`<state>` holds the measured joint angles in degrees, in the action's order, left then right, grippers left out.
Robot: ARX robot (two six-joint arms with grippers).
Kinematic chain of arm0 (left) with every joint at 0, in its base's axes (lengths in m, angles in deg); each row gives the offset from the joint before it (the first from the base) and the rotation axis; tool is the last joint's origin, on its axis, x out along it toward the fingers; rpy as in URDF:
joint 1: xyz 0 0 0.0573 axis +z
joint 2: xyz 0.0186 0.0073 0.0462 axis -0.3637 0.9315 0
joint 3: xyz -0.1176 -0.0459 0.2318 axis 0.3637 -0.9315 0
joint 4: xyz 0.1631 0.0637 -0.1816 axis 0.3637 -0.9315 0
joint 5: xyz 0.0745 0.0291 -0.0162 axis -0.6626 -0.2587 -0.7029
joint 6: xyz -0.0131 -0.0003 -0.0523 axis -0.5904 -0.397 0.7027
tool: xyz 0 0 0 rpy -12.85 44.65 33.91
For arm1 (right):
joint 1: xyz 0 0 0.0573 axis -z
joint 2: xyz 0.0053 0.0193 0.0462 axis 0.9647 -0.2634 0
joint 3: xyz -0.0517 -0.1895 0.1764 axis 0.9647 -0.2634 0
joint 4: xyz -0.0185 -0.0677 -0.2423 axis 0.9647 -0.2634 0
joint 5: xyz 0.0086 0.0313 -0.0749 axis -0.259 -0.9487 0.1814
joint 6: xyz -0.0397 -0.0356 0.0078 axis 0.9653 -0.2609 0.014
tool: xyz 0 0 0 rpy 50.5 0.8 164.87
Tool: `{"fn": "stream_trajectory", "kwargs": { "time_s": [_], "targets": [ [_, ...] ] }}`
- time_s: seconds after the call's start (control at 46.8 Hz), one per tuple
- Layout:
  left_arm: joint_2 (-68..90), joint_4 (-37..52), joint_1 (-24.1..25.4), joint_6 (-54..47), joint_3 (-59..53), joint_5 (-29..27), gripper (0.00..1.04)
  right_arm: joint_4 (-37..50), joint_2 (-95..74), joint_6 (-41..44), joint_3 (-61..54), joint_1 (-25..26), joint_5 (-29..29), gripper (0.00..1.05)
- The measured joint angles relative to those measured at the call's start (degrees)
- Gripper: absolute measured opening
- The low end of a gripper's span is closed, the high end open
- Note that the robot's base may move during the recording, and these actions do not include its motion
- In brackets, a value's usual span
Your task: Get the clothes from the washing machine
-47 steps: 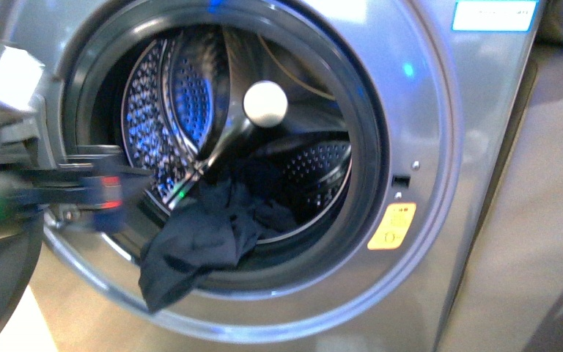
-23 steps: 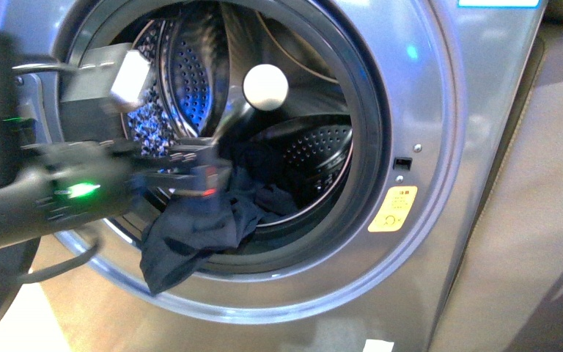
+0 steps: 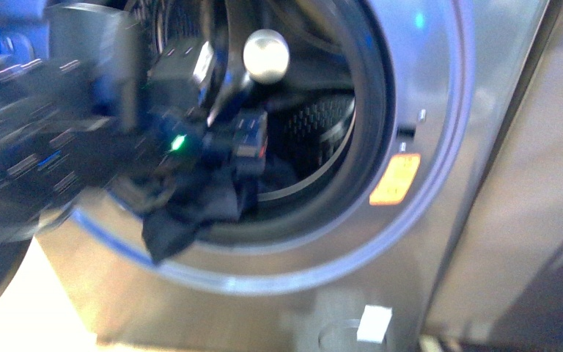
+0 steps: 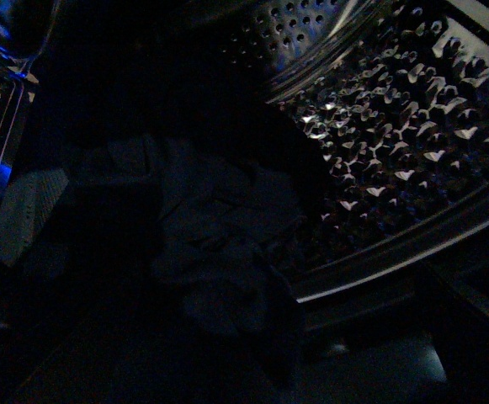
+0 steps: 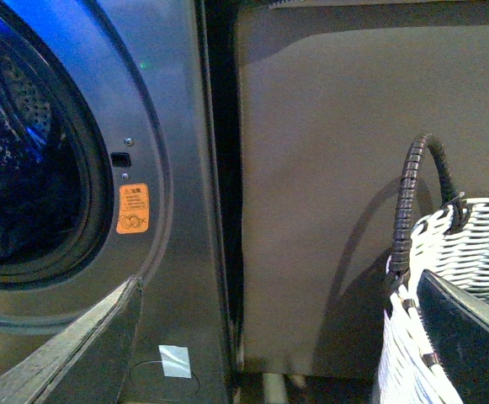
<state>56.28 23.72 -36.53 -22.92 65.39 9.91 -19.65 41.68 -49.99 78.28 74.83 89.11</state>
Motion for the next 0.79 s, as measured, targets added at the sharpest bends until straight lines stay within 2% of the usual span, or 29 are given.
{"fn": "stream_trajectory", "kwargs": {
  "time_s": [0.384, 0.79],
  "targets": [
    [16.7, -12.7, 1.1, -4.4, 26.3, -3.4, 0.98, 0.0, 0.0, 0.0, 0.0, 0.0, 0.0, 0.97],
    [27.7, -23.6, 2.1, -4.9, 46.1, -5.4, 0.98, 0.0, 0.0, 0.0, 0.0, 0.0, 0.0, 0.97]
  ]
}}
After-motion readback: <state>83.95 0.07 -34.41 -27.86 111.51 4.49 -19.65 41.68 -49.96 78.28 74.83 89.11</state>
